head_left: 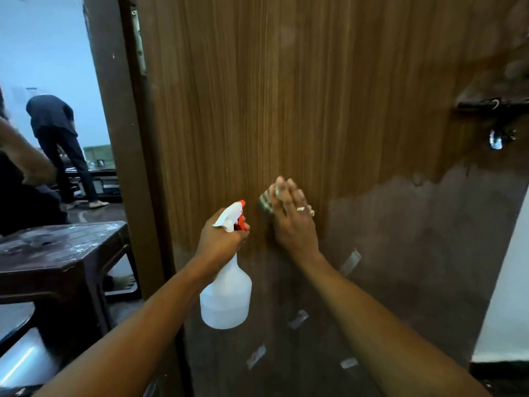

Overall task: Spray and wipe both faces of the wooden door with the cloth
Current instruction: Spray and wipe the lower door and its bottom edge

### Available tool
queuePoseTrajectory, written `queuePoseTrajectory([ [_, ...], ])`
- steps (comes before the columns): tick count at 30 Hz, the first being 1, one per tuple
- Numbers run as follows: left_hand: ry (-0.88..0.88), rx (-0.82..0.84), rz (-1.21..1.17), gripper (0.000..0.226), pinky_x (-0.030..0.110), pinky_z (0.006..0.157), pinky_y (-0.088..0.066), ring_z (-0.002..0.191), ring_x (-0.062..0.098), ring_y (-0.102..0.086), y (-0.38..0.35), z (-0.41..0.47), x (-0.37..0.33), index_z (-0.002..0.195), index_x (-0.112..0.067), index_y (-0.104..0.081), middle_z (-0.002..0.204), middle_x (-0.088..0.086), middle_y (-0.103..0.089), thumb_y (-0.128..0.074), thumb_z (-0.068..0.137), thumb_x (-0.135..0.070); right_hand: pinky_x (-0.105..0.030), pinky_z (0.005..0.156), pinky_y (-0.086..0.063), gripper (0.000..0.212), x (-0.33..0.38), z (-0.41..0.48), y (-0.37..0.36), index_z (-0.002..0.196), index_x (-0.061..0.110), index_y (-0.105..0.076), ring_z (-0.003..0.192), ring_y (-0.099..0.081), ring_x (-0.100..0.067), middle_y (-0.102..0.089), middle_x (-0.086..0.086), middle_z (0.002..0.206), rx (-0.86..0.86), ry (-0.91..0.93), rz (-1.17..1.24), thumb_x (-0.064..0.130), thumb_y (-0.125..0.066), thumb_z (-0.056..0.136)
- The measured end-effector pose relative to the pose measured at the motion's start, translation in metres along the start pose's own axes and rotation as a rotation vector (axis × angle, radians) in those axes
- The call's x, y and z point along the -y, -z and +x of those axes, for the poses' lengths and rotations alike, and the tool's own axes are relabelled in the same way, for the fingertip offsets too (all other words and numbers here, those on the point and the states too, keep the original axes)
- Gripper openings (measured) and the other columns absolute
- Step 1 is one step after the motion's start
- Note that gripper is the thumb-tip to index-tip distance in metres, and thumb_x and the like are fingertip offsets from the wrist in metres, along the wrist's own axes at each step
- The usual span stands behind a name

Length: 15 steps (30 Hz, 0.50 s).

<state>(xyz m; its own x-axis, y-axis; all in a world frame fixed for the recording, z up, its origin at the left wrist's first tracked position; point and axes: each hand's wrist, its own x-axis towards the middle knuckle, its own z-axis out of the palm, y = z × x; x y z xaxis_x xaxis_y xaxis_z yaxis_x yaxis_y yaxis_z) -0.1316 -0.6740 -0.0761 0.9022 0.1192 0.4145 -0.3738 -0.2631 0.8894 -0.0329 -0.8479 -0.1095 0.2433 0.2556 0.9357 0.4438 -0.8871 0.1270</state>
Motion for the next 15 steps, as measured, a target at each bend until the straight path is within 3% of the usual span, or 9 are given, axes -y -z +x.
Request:
queuePoseTrajectory([
  [3,-0.001,0.034,-0.018,0.053,0.018,0.068,-0.053,0.096,0.020,-0.064,-0.011,0.000,-0.003,0.130,-0.027,-0.051,0.105,0.003,-0.065,-0.062,0.084,-0.002,-0.046,0.120,-0.021,0.055,-0.020,-0.052,0.003,0.151,0.008,-0.032,0.148,-0.021,-0.032,-0.024,-0.013,0.160,0.090,0.012,0.005,0.013,-0.040,0.097],
  [6,0.012,0.069,-0.035,0.048,0.021,0.070,-0.054,0.097,0.022,-0.064,-0.023,0.000,-0.004,0.125,-0.025,-0.053,0.105,0.004,-0.065,-0.065,0.083,-0.005,-0.052,0.119,-0.023,0.061,-0.055,-0.079,0.020,0.155,0.009,-0.024,0.150,-0.013,-0.033,-0.009,-0.013,0.164,0.100,-0.236,0.004,0.009,-0.039,0.096],
  [11,-0.029,0.104,-0.010,0.044,0.018,0.067,-0.052,0.094,0.020,-0.063,-0.040,0.001,-0.012,0.123,-0.027,-0.051,0.107,0.002,-0.064,-0.063,0.085,-0.008,-0.054,0.113,-0.030,0.070,-0.062,-0.005,0.049,0.157,0.011,-0.014,0.150,-0.003,-0.037,-0.002,-0.014,0.164,-0.060,-0.621,0.040,0.005,-0.046,0.095],
  [13,-0.028,0.106,-0.015,0.047,0.020,0.070,-0.053,0.096,0.020,-0.062,-0.045,0.002,-0.017,0.127,-0.025,-0.050,0.108,0.002,-0.064,-0.063,0.085,-0.007,-0.051,0.117,-0.023,0.065,-0.052,0.010,0.047,0.157,0.008,-0.015,0.151,-0.002,-0.036,-0.003,-0.015,0.164,-0.047,-0.579,0.036,0.009,-0.039,0.096],
  [15,-0.044,0.109,-0.018,0.048,0.020,0.072,-0.053,0.097,0.019,-0.062,-0.050,0.004,-0.021,0.127,-0.026,-0.051,0.107,0.002,-0.064,-0.063,0.085,-0.006,-0.048,0.122,-0.016,0.061,-0.044,0.000,0.037,0.156,0.006,-0.019,0.151,-0.001,-0.036,-0.005,-0.017,0.164,0.010,-0.399,0.015,0.017,-0.037,0.098],
])
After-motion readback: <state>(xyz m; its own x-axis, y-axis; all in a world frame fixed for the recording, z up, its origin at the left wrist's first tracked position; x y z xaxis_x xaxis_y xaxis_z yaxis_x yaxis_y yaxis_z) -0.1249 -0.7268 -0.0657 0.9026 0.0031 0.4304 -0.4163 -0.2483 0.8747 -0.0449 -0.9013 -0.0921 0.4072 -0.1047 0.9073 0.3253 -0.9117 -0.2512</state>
